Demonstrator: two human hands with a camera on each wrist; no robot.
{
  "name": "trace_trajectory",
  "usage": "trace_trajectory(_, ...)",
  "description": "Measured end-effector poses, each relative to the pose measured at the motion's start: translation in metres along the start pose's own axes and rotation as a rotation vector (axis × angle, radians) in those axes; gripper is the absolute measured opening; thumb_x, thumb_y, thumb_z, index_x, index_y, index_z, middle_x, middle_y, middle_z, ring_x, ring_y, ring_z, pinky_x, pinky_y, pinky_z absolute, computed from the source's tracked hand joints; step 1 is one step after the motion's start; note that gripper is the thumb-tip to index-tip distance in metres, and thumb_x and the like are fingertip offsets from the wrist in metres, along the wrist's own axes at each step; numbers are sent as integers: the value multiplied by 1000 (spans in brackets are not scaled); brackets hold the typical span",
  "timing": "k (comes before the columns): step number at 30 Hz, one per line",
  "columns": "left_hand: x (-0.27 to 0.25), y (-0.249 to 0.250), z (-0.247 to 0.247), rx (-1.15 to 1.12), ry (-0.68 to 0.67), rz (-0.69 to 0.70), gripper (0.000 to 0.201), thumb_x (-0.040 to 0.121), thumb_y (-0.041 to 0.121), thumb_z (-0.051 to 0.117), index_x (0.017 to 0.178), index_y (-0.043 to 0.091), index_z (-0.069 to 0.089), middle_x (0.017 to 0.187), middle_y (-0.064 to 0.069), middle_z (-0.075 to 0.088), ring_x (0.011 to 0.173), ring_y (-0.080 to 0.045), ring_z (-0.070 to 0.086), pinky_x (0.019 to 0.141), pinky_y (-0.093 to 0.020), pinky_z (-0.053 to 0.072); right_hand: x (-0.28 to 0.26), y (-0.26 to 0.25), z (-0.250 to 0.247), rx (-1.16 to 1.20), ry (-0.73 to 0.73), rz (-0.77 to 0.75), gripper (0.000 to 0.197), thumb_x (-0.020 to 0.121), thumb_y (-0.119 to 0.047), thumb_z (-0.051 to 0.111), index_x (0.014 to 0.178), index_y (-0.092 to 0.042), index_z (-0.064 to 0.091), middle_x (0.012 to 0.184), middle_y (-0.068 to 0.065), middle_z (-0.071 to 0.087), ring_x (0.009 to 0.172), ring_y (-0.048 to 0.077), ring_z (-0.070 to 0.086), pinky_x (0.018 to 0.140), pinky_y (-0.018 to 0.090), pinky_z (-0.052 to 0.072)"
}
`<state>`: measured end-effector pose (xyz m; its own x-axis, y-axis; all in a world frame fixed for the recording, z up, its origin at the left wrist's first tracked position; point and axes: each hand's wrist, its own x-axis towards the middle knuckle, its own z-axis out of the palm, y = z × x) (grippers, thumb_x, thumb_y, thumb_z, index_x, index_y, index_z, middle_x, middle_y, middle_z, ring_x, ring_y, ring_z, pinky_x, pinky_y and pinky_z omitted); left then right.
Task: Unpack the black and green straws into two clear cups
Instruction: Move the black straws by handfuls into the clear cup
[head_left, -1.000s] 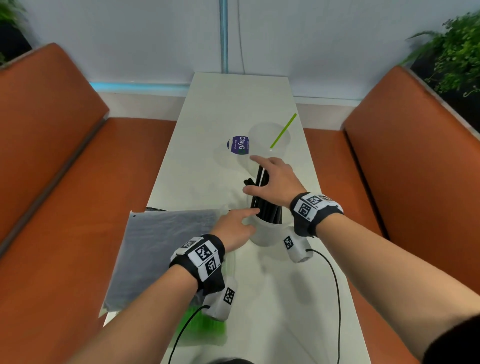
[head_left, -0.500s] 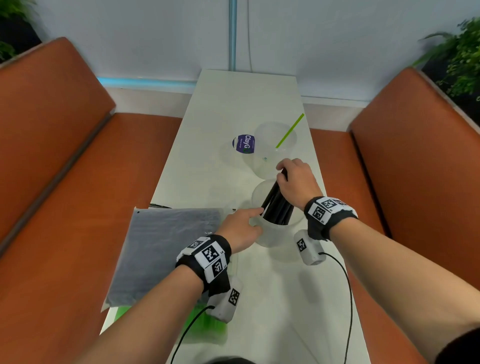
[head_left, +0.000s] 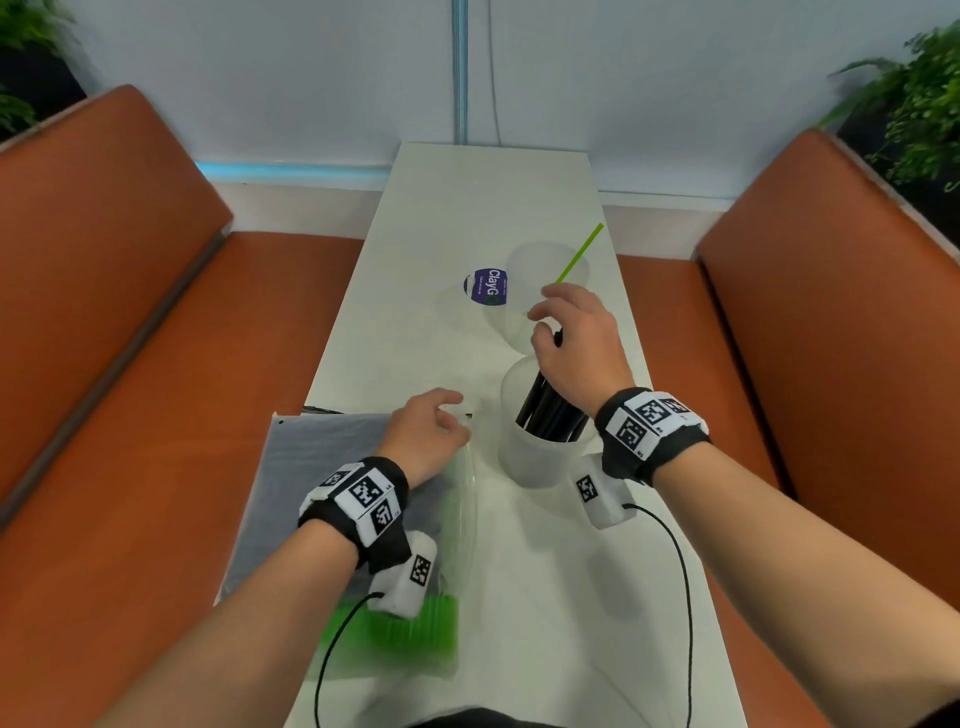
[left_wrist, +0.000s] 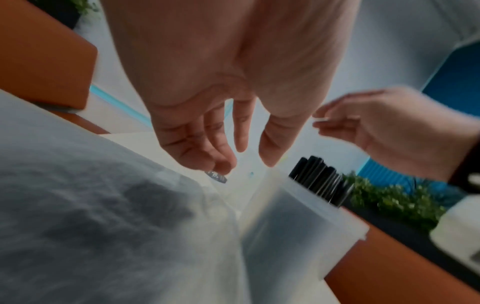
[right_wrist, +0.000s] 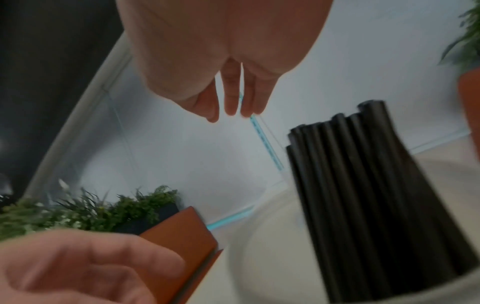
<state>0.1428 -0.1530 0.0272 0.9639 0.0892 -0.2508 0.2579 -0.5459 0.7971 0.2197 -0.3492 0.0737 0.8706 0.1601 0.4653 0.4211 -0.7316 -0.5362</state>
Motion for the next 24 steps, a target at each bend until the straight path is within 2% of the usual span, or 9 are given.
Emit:
trace_trajectory(3,-7,-12,6,187,-37,-23,65,79,39,77,136,23,51,112,1,61,108,-20,58,97,-33,46,-11,-28,7,168,-4,-19,17,84,-6,57,90,-12,72,95,0,69,88,14,63,85,20,45)
trace_trajectory(5,-12,-20,15,305,-67,-48,85,74,50,79,145,24,40,136,-5,51,126,-25,50,106,-39,42,-22,-41,13,274,-72,60,17,84,-7,58,88,-13,73,85,-2,71,79,13,65,81,28,52)
trace_trajectory(7,-17,-27,23,426,-91,-74,89,75,48,75,149,28,29,145,-9,41,133,-31,43,108,-43,41,-35,-47,20,342,-197,116,17,85,-9,58,87,-16,73,78,-6,70,76,12,66,79,30,55)
trace_trajectory(10,-20,-35,23,408,-34,-90,61,86,18,61,142,25,37,134,-12,53,119,-35,54,98,-44,48,-55,-47,30,316,-454,163,20,88,-12,55,88,-20,73,78,-7,70,74,11,67,80,31,57)
trace_trajectory(12,-20,-39,12,262,17,-137,50,88,5,53,135,21,49,123,-10,62,104,-28,60,90,-37,52,-69,-44,39,233,-593,155,21,89,-10,54,92,-16,74,86,-3,72,79,10,64,86,31,54)
trace_trajectory(15,-22,-44,-12,164,49,-148,38,89,4,51,122,20,62,113,-5,68,97,-23,62,80,-28,48,-91,-45,55,171,-751,103,27,89,-6,54,107,-12,73,107,1,73,97,12,65,94,22,47)
trace_trajectory(18,-27,-41,-31,38,110,-105,25,94,9,51,109,19,68,102,-3,70,95,-24,65,78,-30,49,-108,-50,73,118,-885,45,33,88,-8,59,119,-13,68,121,3,68,109,18,63,95,21,45)
trace_trajectory(21,-31,-37,-41,-92,158,-34,28,93,5,49,105,20,69,93,-1,70,76,-16,62,62,-24,46,-113,-53,82,31,-924,-16,33,88,-11,59,120,-12,67,118,8,69,104,25,64,93,29,50)
trace_trajectory(24,-40,-33,-41,-136,137,4,36,88,-1,48,102,24,69,74,3,60,55,-10,53,46,-14,38,-109,-60,82,54,-815,-94,26,86,-14,59,110,-12,68,105,9,71,97,26,64,85,35,51)
